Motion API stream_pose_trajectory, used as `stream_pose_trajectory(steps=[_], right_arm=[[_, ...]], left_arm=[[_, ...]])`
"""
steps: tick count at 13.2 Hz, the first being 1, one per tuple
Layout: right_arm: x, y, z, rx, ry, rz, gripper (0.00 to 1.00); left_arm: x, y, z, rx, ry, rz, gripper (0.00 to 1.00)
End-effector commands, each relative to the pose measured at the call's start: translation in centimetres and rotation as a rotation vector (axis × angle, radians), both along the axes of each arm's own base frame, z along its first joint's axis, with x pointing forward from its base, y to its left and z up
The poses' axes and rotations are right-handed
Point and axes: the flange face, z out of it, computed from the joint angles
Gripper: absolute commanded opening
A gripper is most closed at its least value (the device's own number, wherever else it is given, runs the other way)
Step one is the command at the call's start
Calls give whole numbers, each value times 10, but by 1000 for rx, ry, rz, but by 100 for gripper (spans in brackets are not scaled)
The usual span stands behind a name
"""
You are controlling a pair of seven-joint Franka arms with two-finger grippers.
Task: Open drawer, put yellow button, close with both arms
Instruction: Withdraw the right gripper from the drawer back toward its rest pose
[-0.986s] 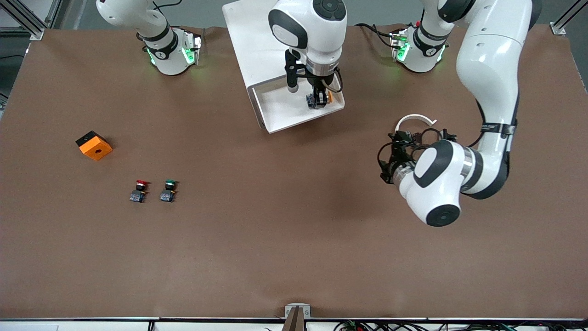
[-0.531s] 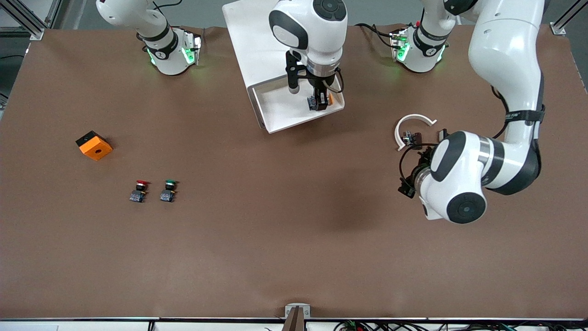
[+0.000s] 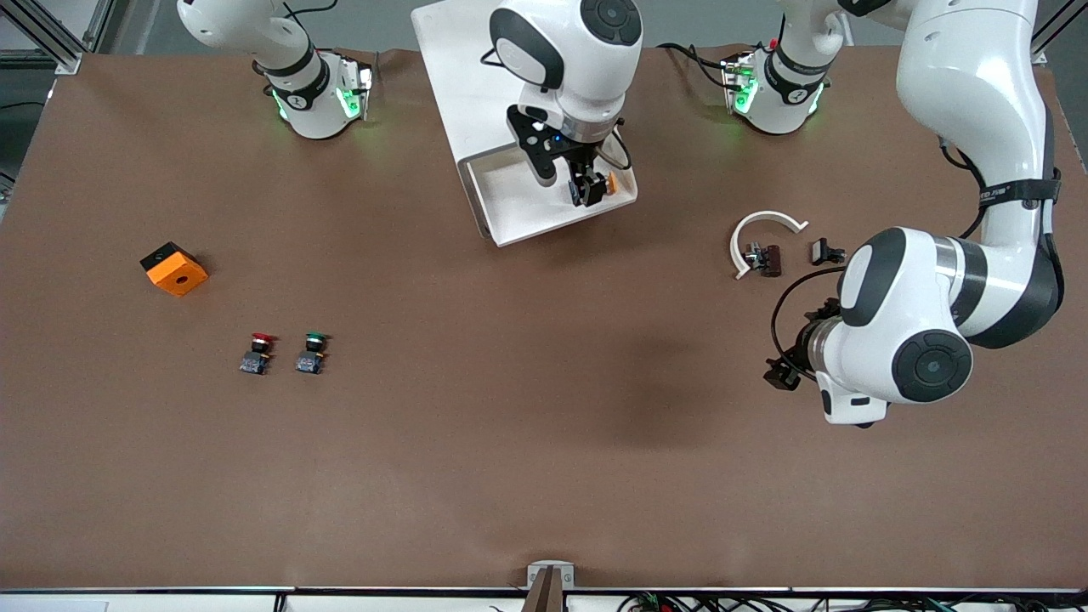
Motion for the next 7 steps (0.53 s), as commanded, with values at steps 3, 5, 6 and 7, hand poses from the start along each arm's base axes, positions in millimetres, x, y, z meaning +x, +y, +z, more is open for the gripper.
stream_pose_trajectory(steps=[3, 5, 6, 7], right_arm=[[72, -67, 44, 64, 46, 270, 100], [104, -106, 54, 69, 54, 397, 100], [118, -125, 57, 60, 64, 474, 100], [135, -147, 61, 52, 60, 559, 100]], left_arm=[[-20, -8, 18, -125, -139, -257, 100], [-19, -11, 26, -156, -188, -399, 100], [-23, -12, 28, -158, -216, -431, 100], [-31, -13, 34, -156, -221, -450, 100]])
